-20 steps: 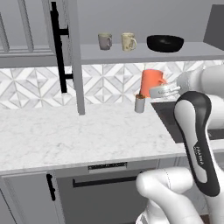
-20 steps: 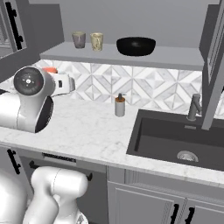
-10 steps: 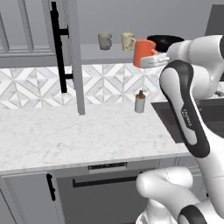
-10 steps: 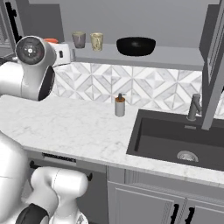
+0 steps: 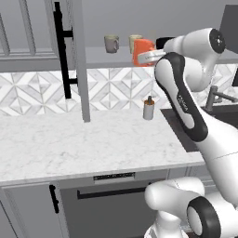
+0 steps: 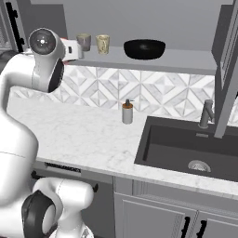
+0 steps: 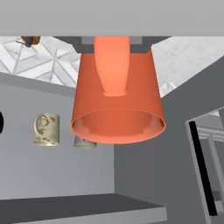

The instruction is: Gather all objects into one cabinet and sort the glasses and bowls to opposite sides.

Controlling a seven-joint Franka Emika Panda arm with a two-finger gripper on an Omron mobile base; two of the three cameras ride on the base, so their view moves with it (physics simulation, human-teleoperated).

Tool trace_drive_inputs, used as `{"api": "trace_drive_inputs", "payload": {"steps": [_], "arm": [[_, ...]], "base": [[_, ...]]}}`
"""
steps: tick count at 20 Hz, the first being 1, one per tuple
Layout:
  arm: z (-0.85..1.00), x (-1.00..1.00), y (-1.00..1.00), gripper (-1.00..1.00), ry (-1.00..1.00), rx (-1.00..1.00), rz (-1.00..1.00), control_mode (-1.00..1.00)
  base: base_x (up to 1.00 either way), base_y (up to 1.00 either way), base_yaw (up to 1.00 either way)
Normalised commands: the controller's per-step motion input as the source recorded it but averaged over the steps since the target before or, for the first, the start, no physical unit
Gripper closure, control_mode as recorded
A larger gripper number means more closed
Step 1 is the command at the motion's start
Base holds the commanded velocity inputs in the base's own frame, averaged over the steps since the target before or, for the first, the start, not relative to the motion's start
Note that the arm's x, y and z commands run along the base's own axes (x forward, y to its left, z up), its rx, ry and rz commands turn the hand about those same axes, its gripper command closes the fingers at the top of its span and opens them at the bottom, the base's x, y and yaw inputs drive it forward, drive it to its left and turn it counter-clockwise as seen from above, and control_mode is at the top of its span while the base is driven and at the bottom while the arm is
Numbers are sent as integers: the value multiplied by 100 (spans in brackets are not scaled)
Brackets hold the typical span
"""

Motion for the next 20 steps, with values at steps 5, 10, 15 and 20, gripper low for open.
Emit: {"api": "trace_drive_inputs", "payload": {"steps": [5, 10, 15, 20], "arm": [[-7, 45, 4, 100, 0, 2, -6, -100], [-4, 53, 10, 100, 0, 2, -3, -100], [0, 51, 24, 100, 7, 3, 0, -100], [-10, 57, 22, 100, 2, 0, 0, -100]], "base": [[0, 0, 0], [0, 0, 0], [0, 0, 0], [0, 0, 0]]}}
